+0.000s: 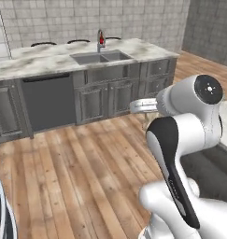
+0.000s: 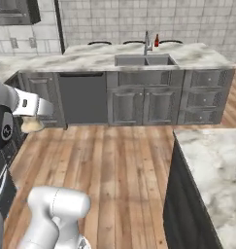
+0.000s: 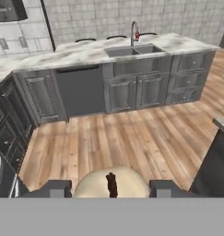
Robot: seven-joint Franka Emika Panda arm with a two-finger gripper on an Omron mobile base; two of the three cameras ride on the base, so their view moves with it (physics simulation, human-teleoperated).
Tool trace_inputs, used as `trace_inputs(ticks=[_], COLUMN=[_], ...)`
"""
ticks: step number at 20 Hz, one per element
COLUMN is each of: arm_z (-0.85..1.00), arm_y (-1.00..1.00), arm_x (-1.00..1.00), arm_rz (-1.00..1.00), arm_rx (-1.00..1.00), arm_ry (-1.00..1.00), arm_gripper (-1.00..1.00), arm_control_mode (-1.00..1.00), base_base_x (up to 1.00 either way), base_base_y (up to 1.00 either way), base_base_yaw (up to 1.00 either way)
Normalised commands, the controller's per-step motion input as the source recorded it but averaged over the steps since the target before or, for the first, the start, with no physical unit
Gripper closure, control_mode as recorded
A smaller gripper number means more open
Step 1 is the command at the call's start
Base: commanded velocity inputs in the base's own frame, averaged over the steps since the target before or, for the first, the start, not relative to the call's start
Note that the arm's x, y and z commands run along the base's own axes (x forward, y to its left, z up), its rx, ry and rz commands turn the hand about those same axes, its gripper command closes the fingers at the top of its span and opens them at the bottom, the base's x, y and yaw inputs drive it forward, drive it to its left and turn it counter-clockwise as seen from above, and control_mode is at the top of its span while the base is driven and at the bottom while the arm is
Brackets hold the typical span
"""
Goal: Get the candle and the beer from the cabinet and move them to the dining counter.
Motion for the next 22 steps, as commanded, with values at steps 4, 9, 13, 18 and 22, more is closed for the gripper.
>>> trace_inputs(ticks=[4,9,13,18,22], arm_z=[0.00,0.00,0.00,0.00,0.00], arm_y=[0.00,0.00,0.00,0.00,0.00], arm_x=[0.00,0.00,0.00,0.00,0.00], arm_rz=[0.00,0.00,0.00,0.00,0.00], arm_rx=[0.00,0.00,0.00,0.00,0.00], arm_ry=[0.00,0.00,0.00,0.00,0.00], arm_gripper=[1.00,1.00,1.00,1.00,1.00], arm_control_mode=[1.00,1.00,1.00,1.00,1.00], base_base_x=[1.00,1.00,1.00,0.75,0.36], base_base_y=[-0.02,0.39,0.43,0.43,0.54], base_base_yaw=[-0.09,-0.44,-0.47,-0.62,-0.79])
